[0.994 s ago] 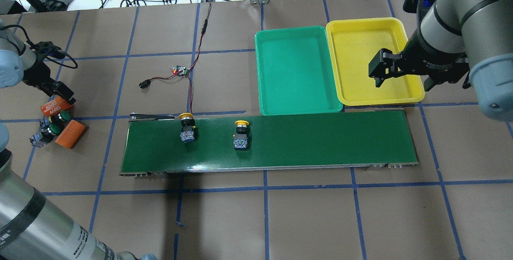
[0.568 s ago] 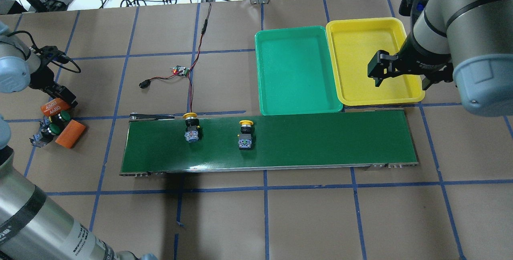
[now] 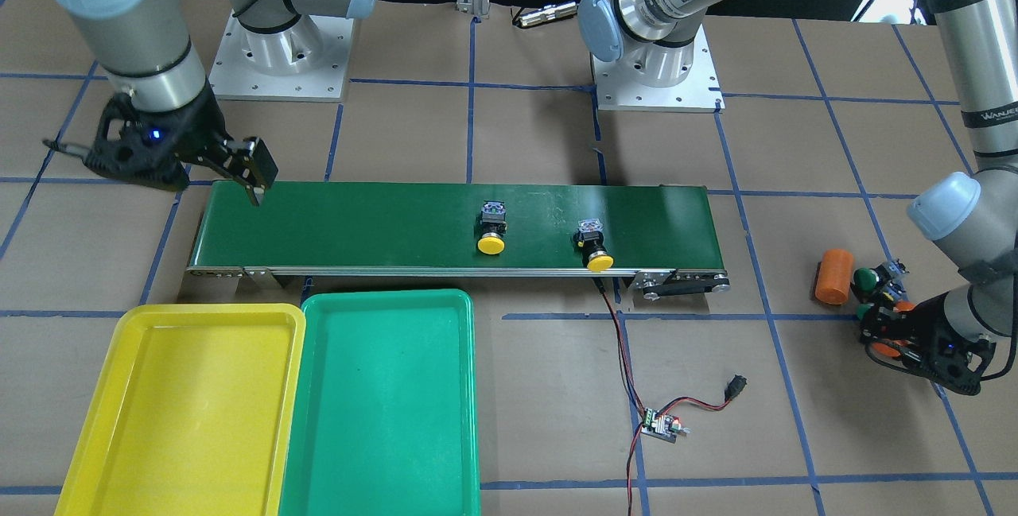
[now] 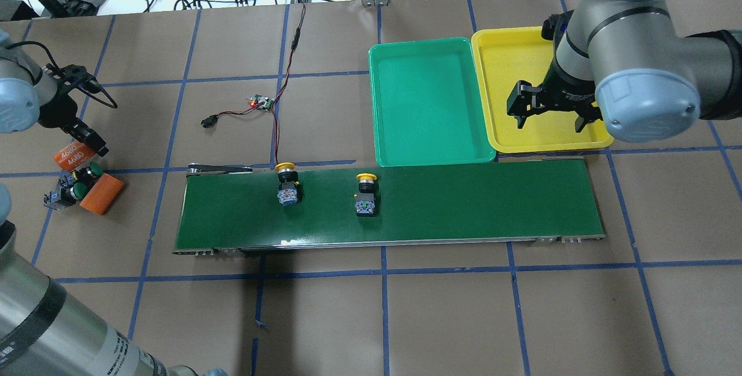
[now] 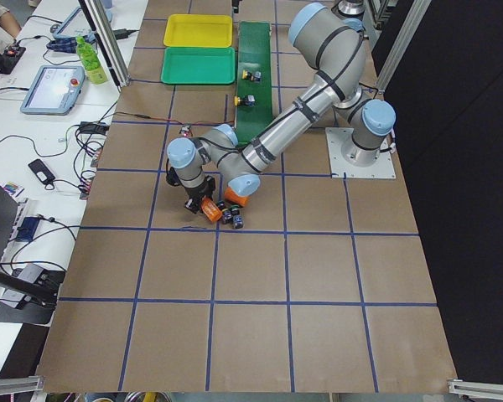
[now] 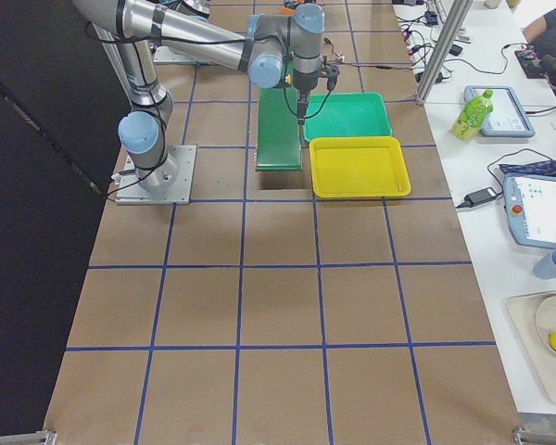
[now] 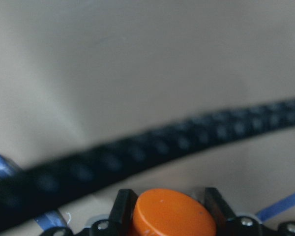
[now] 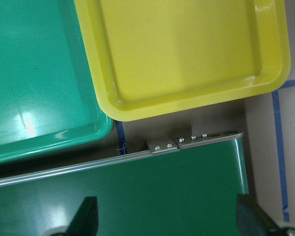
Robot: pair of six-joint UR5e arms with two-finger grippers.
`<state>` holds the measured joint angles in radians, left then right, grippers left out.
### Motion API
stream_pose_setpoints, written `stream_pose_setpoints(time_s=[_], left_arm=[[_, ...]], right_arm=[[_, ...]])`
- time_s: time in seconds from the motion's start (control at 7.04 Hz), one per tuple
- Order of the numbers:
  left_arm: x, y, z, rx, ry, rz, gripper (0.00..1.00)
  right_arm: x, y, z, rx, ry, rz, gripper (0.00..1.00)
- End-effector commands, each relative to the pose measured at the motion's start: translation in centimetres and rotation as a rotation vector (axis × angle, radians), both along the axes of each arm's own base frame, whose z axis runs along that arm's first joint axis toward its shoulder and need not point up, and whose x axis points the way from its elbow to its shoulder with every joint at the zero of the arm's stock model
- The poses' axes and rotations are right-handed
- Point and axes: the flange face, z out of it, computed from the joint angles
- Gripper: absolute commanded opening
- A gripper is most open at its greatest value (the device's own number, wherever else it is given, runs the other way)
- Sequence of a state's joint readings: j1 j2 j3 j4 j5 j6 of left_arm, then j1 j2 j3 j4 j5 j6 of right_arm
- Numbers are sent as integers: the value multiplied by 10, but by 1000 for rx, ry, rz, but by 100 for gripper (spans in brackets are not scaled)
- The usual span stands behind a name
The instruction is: Sort buttons by color to trays
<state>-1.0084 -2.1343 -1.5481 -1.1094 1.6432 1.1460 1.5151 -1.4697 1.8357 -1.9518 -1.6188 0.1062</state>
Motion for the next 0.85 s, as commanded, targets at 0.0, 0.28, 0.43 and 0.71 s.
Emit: stream_pose_setpoints(time_s=[0.0, 0.28, 0.43, 0.71], left_arm=[[-91, 3, 72, -17, 2, -169, 0], [-208, 62, 80, 46, 42, -320, 0], [-256, 99, 77, 48, 32, -375, 0], [-319, 145, 69, -43, -2, -478, 0]], right_arm=[[14, -26, -37, -16, -125, 6, 100], [36, -32, -31, -76, -209, 40, 100], [48, -20, -13, -104, -198, 65, 100], [79, 11, 22, -159, -213, 131, 100]])
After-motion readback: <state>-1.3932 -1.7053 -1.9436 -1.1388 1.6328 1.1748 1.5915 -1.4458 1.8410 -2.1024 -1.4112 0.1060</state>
